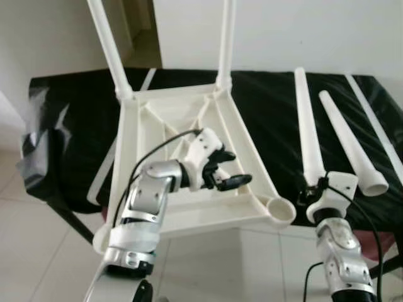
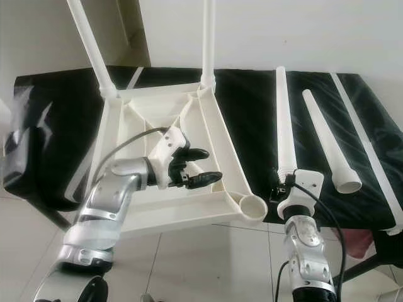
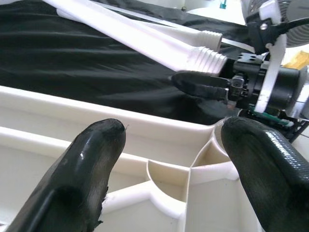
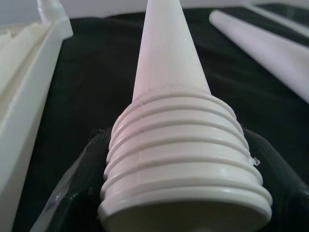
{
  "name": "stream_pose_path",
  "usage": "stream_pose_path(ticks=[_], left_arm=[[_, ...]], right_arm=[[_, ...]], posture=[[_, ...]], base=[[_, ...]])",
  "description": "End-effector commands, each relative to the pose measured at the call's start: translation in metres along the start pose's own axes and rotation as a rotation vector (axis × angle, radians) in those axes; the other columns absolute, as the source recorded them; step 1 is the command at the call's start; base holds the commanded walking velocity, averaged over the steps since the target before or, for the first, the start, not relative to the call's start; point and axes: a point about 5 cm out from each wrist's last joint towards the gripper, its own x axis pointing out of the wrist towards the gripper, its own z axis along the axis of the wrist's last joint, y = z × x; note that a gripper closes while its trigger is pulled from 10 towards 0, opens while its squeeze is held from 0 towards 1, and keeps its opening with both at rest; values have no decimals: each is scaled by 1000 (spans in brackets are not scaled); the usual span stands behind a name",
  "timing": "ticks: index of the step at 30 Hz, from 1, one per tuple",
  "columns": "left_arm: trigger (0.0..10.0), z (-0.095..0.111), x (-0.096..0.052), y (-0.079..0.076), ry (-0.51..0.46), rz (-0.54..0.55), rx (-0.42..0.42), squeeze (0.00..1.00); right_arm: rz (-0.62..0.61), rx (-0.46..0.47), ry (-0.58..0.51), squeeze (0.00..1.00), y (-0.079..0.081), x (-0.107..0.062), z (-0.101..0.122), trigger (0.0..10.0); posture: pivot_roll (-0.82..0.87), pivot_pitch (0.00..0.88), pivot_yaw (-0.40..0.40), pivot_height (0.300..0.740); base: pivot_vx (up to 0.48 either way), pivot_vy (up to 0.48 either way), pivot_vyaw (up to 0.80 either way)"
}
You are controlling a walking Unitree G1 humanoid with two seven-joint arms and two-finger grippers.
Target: Building children table
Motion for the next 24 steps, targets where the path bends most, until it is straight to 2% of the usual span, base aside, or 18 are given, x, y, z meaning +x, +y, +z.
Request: stream_pose_path(ticks=[1, 5, 6, 7, 9, 15, 20, 21, 24], left_arm=[[10000, -4, -3, 9, 19, 231, -20, 0], [10000, -3, -6, 6, 6, 210, -17, 0], [10000, -5, -6, 7, 15, 220, -19, 0], [10000, -6, -6, 9, 23, 230, -25, 0], [10000, -6, -6, 10, 26, 239, -24, 0], [10000, -2, -4, 9, 7, 224, -17, 0], [10000, -1, -3, 10, 10, 229, -23, 0], [10000, -1, -2, 9, 7, 228, -24, 0], [10000, 1, 0, 9, 0, 225, -25, 0]], right_arm=[[-17, 21, 10, 0, -3, 0, 4, 10000], [-27, 31, 24, 0, -6, 0, 8, 10000], [-28, 17, 44, 553, -7, 0, 6, 10000], [-41, -1, 62, 1000, -9, -1, 5, 10000], [-48, 43, 87, 1000, -11, -2, 3, 10000], [-87, 40, 73, 1000, -19, -3, 8, 10000], [-84, 50, 44, 1000, -18, -3, 17, 10000], [-85, 48, 28, 0, -18, -3, 21, 10000], [-101, 42, 11, 0, -19, 2, 30, 10000]], posture=[[-31, 44, 29, 740], [-31, 42, 34, 740], [-30, 42, 36, 740], [-30, 42, 36, 740], [-27, 41, 37, 740], [-39, 31, 45, 740], [-45, 26, 43, 740], [-46, 23, 42, 740], [-46, 22, 43, 740]], base=[[0, 0, 0], [0, 0, 0], [0, 0, 0], [0, 0, 0], [0, 0, 0], [0, 0, 0], [0, 0, 0], [0, 0, 0], [0, 0, 0]])
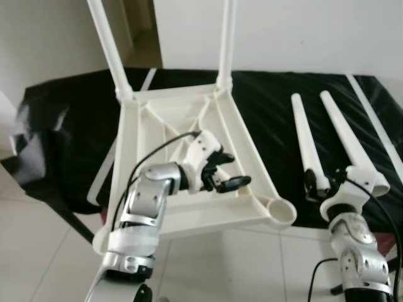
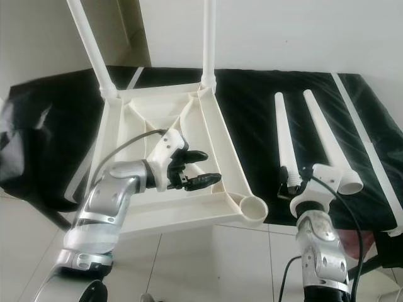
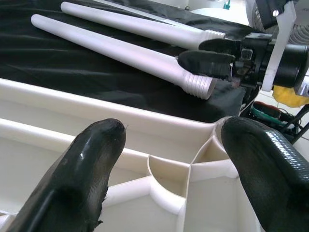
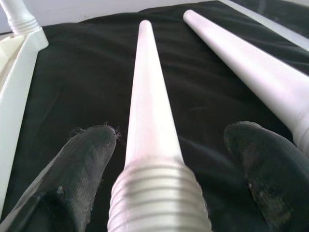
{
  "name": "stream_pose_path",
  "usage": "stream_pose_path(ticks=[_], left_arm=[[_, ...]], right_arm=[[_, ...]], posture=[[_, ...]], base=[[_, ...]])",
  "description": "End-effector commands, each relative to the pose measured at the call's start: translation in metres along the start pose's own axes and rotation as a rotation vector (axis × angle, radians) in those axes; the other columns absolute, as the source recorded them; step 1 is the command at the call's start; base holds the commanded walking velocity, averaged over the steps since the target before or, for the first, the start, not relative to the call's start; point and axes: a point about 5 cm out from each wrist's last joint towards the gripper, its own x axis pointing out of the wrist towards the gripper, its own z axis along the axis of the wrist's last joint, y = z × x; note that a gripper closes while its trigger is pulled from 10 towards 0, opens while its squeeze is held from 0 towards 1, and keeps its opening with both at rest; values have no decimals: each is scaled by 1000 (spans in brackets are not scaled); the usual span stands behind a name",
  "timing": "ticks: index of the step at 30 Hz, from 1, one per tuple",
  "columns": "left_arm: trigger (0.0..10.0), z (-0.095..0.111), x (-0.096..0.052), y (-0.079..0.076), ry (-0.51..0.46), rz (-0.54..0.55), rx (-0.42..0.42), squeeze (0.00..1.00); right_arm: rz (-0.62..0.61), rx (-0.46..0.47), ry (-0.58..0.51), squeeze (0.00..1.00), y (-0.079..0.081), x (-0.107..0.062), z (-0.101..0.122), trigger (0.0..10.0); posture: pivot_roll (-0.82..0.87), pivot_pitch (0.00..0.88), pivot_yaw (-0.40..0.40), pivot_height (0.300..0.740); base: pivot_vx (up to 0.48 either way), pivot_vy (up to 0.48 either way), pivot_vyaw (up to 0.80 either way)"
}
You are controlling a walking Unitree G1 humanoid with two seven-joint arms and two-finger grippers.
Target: Building children table
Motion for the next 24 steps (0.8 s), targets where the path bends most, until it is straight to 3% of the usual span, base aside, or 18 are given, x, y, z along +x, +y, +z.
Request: stream_pose_path(ticks=[1, 2, 11, 13, 17, 24], left_arm=[[10000, 2, 2, 11, 4, 217, -6, 0], [10000, 3, 2, 11, -3, 220, 8, 0], [10000, 4, 6, 8, -20, 217, -9, 0], [10000, 4, 10, 3, -30, 206, -25, 0], [10000, 3, 11, -1, -31, 200, -35, 0], [10000, 1, 7, -3, -25, 219, -47, 0]], right_arm=[[-24, -1, -17, 0, -3, 5, 10, 10000], [-52, 1, -10, 0, -5, 13, 16, 10000], [-62, -4, -12, 0, -4, 29, 27, 10000], [-66, 10, 90, 0, 0, 44, 24, 10000], [-90, 26, 184, 0, 4, 57, 18, 10000], [-93, 55, 250, 0, 12, 67, 16, 10000]], posture=[[-46, 22, 43, 740], [-44, 21, 43, 740], [-44, 21, 43, 740], [-35, 18, 37, 740], [-24, 20, 31, 740], [-2, 39, 18, 740]], base=[[0, 0, 0], [0, 0, 0], [0, 0, 0], [0, 0, 0], [0, 0, 0], [0, 0, 0]])
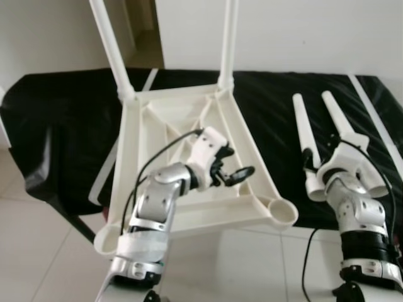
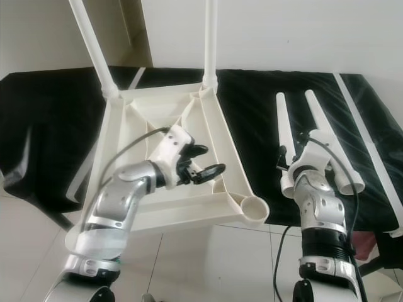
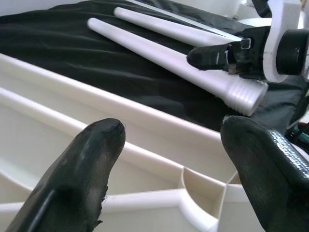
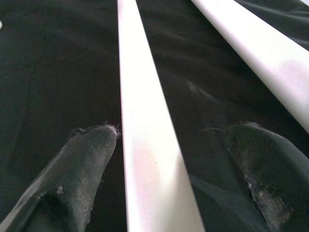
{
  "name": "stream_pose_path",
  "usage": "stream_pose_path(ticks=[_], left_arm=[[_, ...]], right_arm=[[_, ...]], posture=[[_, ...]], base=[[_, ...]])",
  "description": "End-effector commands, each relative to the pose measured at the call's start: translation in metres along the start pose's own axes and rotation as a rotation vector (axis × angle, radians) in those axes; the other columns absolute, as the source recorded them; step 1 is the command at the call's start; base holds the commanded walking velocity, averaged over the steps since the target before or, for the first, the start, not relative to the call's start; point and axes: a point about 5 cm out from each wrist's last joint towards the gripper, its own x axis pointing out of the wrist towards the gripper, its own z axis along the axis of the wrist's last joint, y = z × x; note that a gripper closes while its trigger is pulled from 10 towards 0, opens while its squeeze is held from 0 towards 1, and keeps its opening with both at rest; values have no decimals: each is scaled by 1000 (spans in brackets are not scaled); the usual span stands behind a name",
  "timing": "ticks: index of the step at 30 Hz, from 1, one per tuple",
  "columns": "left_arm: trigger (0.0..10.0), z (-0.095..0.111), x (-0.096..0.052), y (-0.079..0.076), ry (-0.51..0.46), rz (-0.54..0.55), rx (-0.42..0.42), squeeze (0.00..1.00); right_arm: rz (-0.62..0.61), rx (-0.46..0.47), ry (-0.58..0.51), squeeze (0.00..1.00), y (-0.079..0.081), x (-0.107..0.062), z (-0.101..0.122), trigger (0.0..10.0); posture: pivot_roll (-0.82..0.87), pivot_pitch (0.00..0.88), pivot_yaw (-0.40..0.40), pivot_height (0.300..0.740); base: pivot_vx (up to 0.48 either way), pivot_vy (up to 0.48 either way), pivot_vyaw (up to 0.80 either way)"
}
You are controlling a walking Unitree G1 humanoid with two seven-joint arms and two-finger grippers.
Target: Building children table
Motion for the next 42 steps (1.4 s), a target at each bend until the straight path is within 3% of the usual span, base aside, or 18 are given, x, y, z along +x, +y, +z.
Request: stream_pose_path(ticks=[1, 10, 18, 24, 28, 38, 39, 40, 41, 42], left_arm=[[10000, -3, -2, -3, 11, 7, -16, 0], [10000, -12, -9, -12, 49, 20, -23, 0], [10000, -16, -15, -19, 65, 19, -48, 0], [10000, -19, -19, -22, 78, 32, -67, 0], [10000, -18, -22, -24, 79, 40, -76, 0], [10000, -17, -21, -24, 75, 50, -88, 0], [10000, -16, -20, -24, 75, 52, -93, 0], [10000, -15, -20, -24, 74, 53, -95, 0], [10000, -15, -20, -24, 74, 53, -95, 0], [10000, -15, -20, -24, 74, 53, -95, 0]], right_arm=[[7, 11, 53, 0, 3, 3, -6, 10000], [64, 49, 157, 0, 9, 14, 3, 10000], [66, 49, 201, 0, 4, 22, 19, 10000], [41, 47, 341, 0, 2, 27, 13, 10000], [41, 123, 462, 0, 4, 26, 4, 10000], [85, 116, 545, 0, 4, 26, -1, 10000], [84, 145, 573, 0, 3, 25, -3, 7333], [86, 161, 578, 0, 3, 26, -4, 5882], [84, 149, 583, 0, 2, 25, -5, 2902], [84, 149, 583, 0, 2, 25, -5, 2902]], posture=[[0, 44, 17, 740], [23, 96, 1, 740], [35, 123, -9, 740], [46, 138, -18, 740], [45, 138, -23, 740], [36, 141, -26, 740], [35, 141, -26, 740], [33, 143, -27, 740], [33, 143, -27, 740], [33, 143, -27, 740]], base=[[0, 0, 0], [0, 0, 0], [0, 0, 0], [0, 0, 0], [0, 0, 0], [0, 0, 0], [0, 0, 0], [0, 0, 0], [0, 0, 0], [0, 0, 0]])
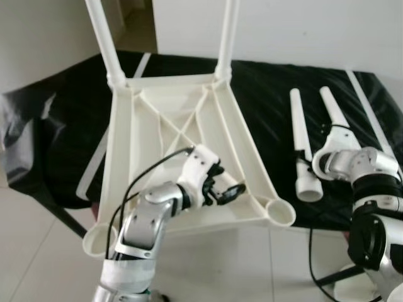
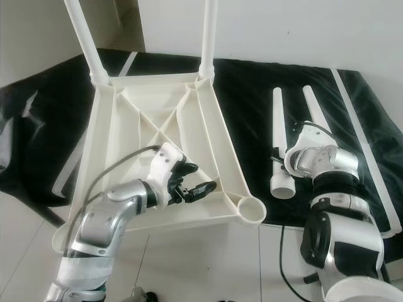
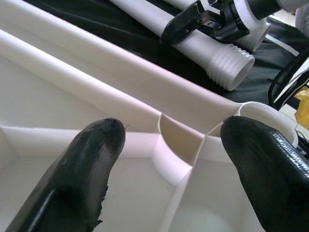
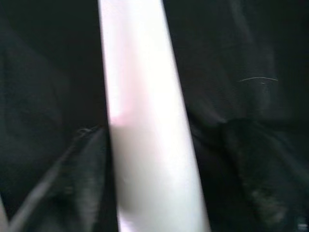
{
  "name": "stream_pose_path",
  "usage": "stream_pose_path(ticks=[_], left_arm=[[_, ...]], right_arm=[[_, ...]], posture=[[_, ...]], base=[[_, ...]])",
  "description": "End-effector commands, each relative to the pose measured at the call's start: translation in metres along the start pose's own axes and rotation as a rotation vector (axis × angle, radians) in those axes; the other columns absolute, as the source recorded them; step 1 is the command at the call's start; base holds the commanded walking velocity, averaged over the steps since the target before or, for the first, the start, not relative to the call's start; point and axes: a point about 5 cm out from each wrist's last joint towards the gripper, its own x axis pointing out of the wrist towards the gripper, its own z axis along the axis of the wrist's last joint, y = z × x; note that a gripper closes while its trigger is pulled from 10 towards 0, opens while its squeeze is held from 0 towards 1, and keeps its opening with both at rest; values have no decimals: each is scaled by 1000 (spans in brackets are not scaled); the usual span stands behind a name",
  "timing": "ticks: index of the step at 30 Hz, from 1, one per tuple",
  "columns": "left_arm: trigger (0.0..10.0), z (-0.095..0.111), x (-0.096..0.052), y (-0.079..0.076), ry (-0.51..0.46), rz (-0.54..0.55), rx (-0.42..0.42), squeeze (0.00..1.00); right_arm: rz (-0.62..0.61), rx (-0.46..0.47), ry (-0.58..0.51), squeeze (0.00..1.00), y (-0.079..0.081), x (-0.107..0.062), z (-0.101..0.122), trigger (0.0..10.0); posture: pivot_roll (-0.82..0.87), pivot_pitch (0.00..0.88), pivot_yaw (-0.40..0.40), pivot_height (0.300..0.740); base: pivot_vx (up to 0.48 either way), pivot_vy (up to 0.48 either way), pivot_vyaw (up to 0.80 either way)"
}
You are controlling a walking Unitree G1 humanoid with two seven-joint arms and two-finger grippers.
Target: Building children table
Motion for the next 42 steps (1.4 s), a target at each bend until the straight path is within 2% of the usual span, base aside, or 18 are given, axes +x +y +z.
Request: stream_pose_path(ticks=[1, 2, 12, 15, 17, 18, 19, 20, 22, 24, 29, 31, 34, 37, 39, 42], left_arm=[[10000, 1, 0, 1, -5, 59, -5, 0], [10000, 2, 1, 1, -5, 60, -7, 0], [10000, 6, 3, 6, -16, 73, 0, 0], [10000, 7, 3, 8, -19, 76, 1, 0], [10000, 10, 3, 11, -30, 78, -5, 0], [10000, 10, 3, 11, -30, 78, -5, 0], [10000, 12, 4, 14, -39, 79, -16, 0], [10000, 13, 5, 16, -44, 79, -11, 0], [10000, 13, 6, 17, -47, 80, -6, 0], [10000, 16, 6, 21, -48, 85, 15, 0], [10000, 20, 8, 27, -54, 92, 23, 0], [10000, 24, 8, 33, -60, 100, 28, 0], [10000, 27, 9, 43, -52, 127, 35, 0], [10000, 29, 12, 54, -42, 158, 19, 0], [10000, 30, 15, 66, -26, 204, 8, 0], [10000, 34, 19, 77, -4, 252, 18, 0]], right_arm=[[-2, 11, 85, 0, -3, 6, -17, 2902], [-12, 14, 87, 0, -5, 6, -18, 157], [6, -5, 103, 0, -3, 7, -23, 0], [36, -31, 60, 0, 0, 6, -21, 0], [102, -59, -51, 0, 9, 0, -10, 0], [102, -59, -51, 0, 9, 0, -10, 0], [97, -135, -235, 0, 11, -9, 5, 1961], [106, -143, -310, 0, 12, -13, 10, 10000], [115, -145, -350, 0, 13, -15, 13, 10000], [127, -156, -442, 0, 13, -22, 15, 10000], [178, -124, -531, 0, 17, -30, 16, 10000], [252, -55, -556, 0, 19, -37, 12, 10000], [389, -20, -614, 0, 26, -51, 6, 10000], [437, -45, -651, 0, 31, -57, -1, 10000], [473, -141, -682, 0, 39, -59, -7, 10000], [544, -183, -719, 0, 47, -66, -16, 10000]], posture=[[33, 143, -27, 740], [30, 143, -26, 740], [23, 123, -30, 740], [20, 117, -31, 740], [11, 105, -28, 740], [11, 105, -28, 740], [4, 96, -24, 740], [0, 90, -20, 740], [0, 90, -20, 740], [-1, 79, -16, 740], [-9, 64, -5, 740], [-17, 51, 6, 740], [-19, 45, 11, 740], [-20, 39, 14, 740], [-22, 24, 18, 740], [-21, 16, 20, 740]], base=[[0, 0, 0], [0, 0, 0], [0, 0, 0], [0, 0, 0], [0, 0, 0], [0, 0, 0], [0, 0, 0], [0, 0, 0], [0, 0, 0], [0, 0, 0], [0, 0, 0], [0, 0, 0], [0, 0, 0], [0, 0, 0], [0, 0, 0], [0, 0, 0]])
